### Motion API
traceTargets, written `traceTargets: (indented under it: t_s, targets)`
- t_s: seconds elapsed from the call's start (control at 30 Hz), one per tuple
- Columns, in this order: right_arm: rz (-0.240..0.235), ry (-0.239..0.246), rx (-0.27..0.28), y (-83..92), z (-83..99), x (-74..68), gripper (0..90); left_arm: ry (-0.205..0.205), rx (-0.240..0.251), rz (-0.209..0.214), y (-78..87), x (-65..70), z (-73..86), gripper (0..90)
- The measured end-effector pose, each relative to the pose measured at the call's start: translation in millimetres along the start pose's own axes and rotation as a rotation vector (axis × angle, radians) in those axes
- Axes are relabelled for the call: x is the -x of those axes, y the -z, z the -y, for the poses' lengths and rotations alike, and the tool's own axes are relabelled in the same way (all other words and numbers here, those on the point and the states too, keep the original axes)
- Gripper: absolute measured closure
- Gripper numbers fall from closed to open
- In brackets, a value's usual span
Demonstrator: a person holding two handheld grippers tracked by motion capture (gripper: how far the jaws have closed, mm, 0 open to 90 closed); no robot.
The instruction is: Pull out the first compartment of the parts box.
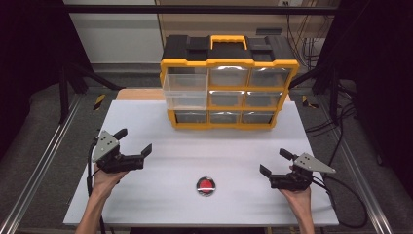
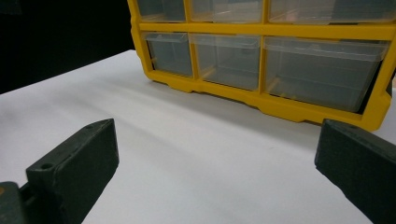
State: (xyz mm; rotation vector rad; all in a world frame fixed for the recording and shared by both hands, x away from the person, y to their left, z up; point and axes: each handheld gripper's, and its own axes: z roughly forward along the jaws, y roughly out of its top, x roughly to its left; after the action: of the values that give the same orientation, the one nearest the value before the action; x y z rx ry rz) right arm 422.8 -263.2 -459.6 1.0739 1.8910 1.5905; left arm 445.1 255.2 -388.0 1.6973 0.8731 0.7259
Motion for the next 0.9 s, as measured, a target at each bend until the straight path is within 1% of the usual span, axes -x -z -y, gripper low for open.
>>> traceTargets:
  t_s: [0.03, 0.07, 0.17, 0.27, 0.33, 0.37, 0.4, 0.47, 0.5, 0.57, 0.6, 0.63, 0.67, 0.7, 0.77, 0.83, 0.9]
  targets:
    - [0.000, -0.001, 0.000, 0.1, -0.1, 0.1, 0.5, 0.001, -0.010, -0.001, -0.5, 1.2, 2.4, 0.1]
    - [0.001, -0.003, 0.000, 0.2, -0.1, 0.0, 0.5, 0.003, -0.012, 0.005, -0.7, 2.0, 4.4, 0.2]
    - [0.000, 0.000, -0.002, -0.4, 0.2, 0.2, 0.5, -0.002, -0.020, 0.007, -1.1, 5.0, 9.7, 0.6]
    - [0.000, 0.001, -0.001, -0.2, 0.1, 0.3, 0.5, 0.001, -0.032, 0.036, -2.5, 7.5, 15.7, 0.7]
    - [0.001, -0.003, -0.001, 0.3, -0.1, 0.0, 0.5, -0.015, -0.057, 0.049, -4.4, 10.8, 18.9, 0.7]
    - [0.000, -0.005, 0.001, 0.4, -0.1, -0.2, 0.5, -0.009, -0.060, 0.061, -4.7, 11.3, 19.6, 0.7]
    - [0.000, -0.005, 0.001, 0.4, -0.2, -0.1, 0.6, 0.005, -0.056, 0.081, -5.3, 12.0, 21.0, 0.7]
    - [0.000, -0.004, -0.001, 0.1, -0.1, 0.1, 0.5, 0.021, -0.051, 0.099, -7.4, 14.8, 24.3, 0.7]
    - [0.000, -0.001, -0.001, -0.2, 0.1, 0.2, 0.5, 0.031, -0.054, 0.109, -8.9, 16.2, 25.6, 0.7]
    - [0.000, -0.003, -0.002, -0.4, 0.2, -0.1, 0.6, 0.036, -0.063, 0.121, -11.4, 18.9, 27.7, 0.7]
    - [0.000, 0.000, -0.001, -0.3, 0.2, 0.1, 0.6, 0.040, -0.079, 0.123, -13.1, 20.8, 28.2, 0.7]
    - [-0.001, -0.005, -0.001, -0.1, 0.0, -0.2, 0.6, 0.031, -0.101, 0.121, -14.8, 22.4, 28.4, 0.7]
    - [0.000, -0.005, -0.001, 0.2, -0.1, -0.1, 0.5, 0.016, -0.115, 0.112, -16.5, 24.7, 28.8, 0.7]
    - [0.001, -0.005, -0.001, 0.4, -0.1, 0.0, 0.5, 0.001, -0.131, 0.113, -18.3, 26.7, 29.3, 0.6]
    - [0.002, -0.004, 0.000, 0.6, -0.3, 0.2, 0.5, -0.006, -0.163, 0.124, -21.9, 30.8, 30.2, 0.7]
    - [0.002, -0.004, 0.000, 0.4, -0.3, 0.3, 0.5, -0.012, -0.178, 0.133, -24.7, 35.4, 30.8, 0.6]
    - [0.002, 0.001, -0.004, -0.2, 0.3, 0.4, 0.5, -0.013, -0.181, 0.147, -26.5, 39.4, 31.3, 0.6]
